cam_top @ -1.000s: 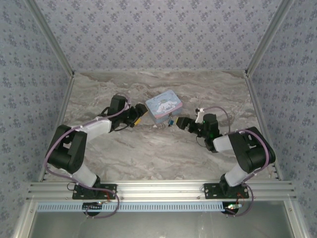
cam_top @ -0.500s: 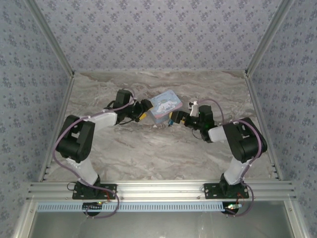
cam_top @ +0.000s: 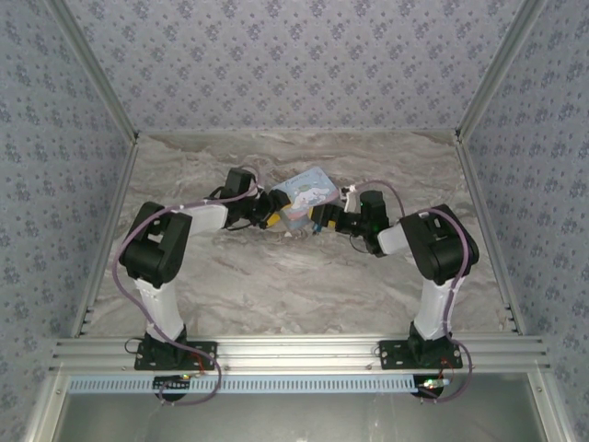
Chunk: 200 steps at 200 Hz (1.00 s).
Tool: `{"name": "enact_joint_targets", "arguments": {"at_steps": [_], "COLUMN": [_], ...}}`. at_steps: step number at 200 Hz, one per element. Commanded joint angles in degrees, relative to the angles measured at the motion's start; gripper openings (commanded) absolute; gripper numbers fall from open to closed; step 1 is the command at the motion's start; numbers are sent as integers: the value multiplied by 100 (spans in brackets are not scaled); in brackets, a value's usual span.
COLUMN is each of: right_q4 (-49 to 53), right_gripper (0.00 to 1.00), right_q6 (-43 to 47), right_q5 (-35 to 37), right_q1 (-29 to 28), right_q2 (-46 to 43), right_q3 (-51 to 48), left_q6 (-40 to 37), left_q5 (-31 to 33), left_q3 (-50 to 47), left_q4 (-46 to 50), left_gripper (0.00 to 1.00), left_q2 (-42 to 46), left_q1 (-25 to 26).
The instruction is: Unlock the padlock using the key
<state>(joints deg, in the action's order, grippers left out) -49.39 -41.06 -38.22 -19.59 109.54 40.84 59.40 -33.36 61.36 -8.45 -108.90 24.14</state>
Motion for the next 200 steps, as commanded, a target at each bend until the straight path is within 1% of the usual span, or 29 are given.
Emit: {"name": "enact_joint_targets", "arguments": {"at_steps": [1, 47, 118, 146, 180, 200], "right_q4": [-100, -612, -1111, -1160, -1155, -967], "right_gripper": [85, 75, 61, 53, 50, 54], "right_q6": [-82, -376, -496, -496, -504, -428], "right_q5": [-234, -413, -410, -390, -374, -250], "right_q1": [-67, -115, 6, 22, 18, 36], "right_q2": [275, 567, 365, 339, 402, 374], "right_q3": [122, 126, -269, -339, -256, -243], "left_q6": [-38, -60, -104, -112, -121, -120], "left_q5": [-45, -15, 67, 76, 75, 76], "left_q3": [-51, -133, -160, -169, -160, -168], "left_q4": [-43, -21, 36, 53, 62, 71], "left_gripper": [64, 63, 62, 62, 62, 62], "left_q2": [-112, -105, -76, -79, -78, -70], "left_q1": [30, 29, 29, 29, 29, 29]}}
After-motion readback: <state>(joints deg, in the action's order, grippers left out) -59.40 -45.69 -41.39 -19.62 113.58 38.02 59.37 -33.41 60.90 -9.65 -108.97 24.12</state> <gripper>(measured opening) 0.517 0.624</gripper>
